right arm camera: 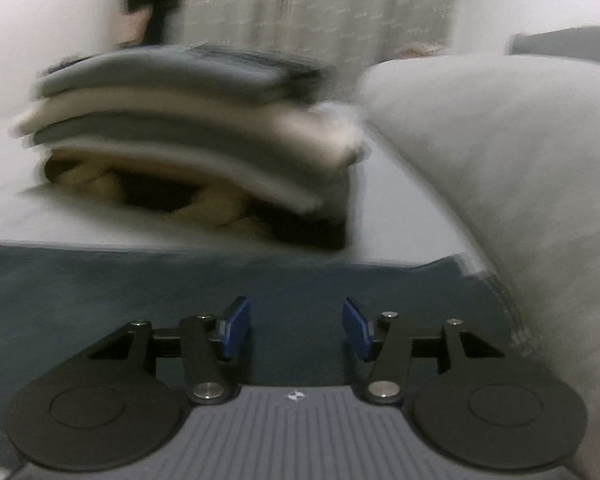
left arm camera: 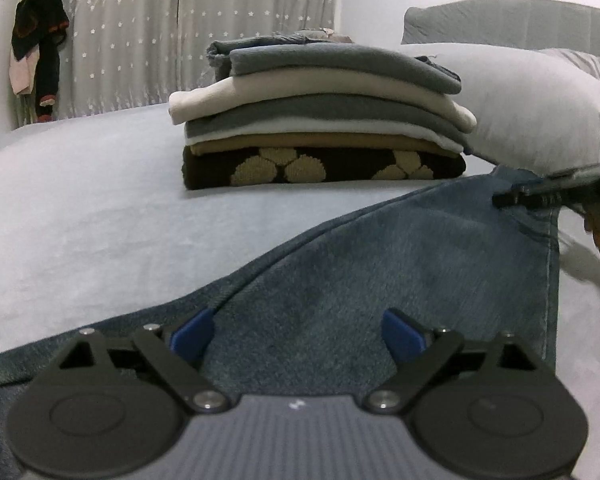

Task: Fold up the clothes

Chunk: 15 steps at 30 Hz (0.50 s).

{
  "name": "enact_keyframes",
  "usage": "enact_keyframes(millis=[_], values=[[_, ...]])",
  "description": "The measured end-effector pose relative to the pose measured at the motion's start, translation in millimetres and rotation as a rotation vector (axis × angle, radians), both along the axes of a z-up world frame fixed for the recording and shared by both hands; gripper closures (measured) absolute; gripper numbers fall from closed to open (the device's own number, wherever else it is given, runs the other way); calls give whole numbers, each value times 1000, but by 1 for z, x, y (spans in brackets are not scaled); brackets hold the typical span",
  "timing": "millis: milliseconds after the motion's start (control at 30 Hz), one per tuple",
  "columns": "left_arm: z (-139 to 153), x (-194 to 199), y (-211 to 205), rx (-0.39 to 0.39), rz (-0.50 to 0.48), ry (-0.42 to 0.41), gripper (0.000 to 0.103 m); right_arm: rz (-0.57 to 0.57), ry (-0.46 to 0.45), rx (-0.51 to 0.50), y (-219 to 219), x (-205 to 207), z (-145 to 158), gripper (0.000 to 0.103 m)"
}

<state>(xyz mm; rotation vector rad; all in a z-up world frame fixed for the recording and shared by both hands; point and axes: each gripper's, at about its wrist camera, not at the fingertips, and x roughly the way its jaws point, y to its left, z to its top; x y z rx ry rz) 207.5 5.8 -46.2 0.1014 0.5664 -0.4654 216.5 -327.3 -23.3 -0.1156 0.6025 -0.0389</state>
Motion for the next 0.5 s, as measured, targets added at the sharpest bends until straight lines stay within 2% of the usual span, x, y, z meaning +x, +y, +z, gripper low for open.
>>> enact_keyframes(millis=[133,333,400,500], values=[[-1,0,0,0,1,1,8,-81,-5,42,-31,2,-8,42],[-3,2,1,-8,-1,12,6,-354,-34,45,-125,-13,-10,44],[-2,2,0,-8,-3,13,5,-386,-28,37,-135,-16,-8,45],[1,4,2,-26,-8,27,4,-417,-5,5,-118,-17,-1,45]])
